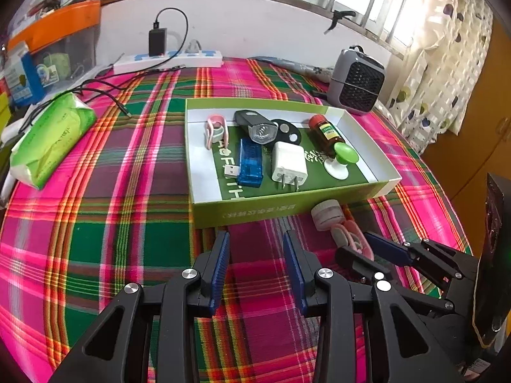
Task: Organize rigid objects
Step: 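Move both tools back toward the pink clip and white cap beside the box, then grasp the white round cap with the left tool while the right tool grasps the pink clip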
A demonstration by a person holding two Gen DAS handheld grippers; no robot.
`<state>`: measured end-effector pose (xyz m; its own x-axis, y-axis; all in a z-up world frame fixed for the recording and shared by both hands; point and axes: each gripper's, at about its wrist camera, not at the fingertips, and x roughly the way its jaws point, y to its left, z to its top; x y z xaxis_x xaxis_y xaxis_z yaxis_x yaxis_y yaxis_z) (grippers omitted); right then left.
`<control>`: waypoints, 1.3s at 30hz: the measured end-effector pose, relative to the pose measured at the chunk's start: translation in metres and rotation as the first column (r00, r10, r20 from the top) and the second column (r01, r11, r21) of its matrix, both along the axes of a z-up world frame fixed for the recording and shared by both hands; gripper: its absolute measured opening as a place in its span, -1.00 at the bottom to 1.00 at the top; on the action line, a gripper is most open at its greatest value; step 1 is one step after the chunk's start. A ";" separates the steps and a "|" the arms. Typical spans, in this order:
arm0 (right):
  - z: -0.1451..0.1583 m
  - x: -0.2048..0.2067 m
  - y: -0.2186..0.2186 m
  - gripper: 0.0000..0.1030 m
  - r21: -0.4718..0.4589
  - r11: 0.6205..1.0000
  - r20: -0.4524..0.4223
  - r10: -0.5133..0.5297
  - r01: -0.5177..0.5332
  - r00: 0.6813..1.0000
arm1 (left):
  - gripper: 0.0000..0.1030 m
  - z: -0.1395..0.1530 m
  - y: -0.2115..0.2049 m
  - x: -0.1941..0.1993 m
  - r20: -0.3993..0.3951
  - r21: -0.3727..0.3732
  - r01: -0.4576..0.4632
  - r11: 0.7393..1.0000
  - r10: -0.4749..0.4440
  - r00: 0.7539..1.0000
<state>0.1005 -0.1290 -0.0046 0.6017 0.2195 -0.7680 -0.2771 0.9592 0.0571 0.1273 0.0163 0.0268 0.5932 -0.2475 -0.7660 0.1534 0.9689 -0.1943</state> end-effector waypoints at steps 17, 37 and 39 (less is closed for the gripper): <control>0.003 -0.004 -0.027 -0.53 0.052 0.999 0.001 -0.006 0.006 1.000 | -0.34 -0.005 -0.037 0.010 -0.037 -0.008 0.059 0.998 -0.060 0.998; 0.004 0.002 -0.068 -0.54 0.096 0.995 -0.002 -0.037 0.037 0.999 | -0.34 -0.015 -0.077 0.029 -0.062 0.061 0.063 0.996 -0.059 0.996; 0.004 0.002 -0.070 -0.54 0.100 0.994 -0.002 -0.037 0.037 0.999 | -0.34 -0.015 -0.078 0.031 -0.064 0.058 0.055 0.997 -0.051 0.997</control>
<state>0.1023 -0.1989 -0.0004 0.6108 0.2729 -0.7433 -0.2416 0.9582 0.1533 0.1578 -0.0619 0.0122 0.5310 -0.2305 -0.8154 0.1943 0.9698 -0.1476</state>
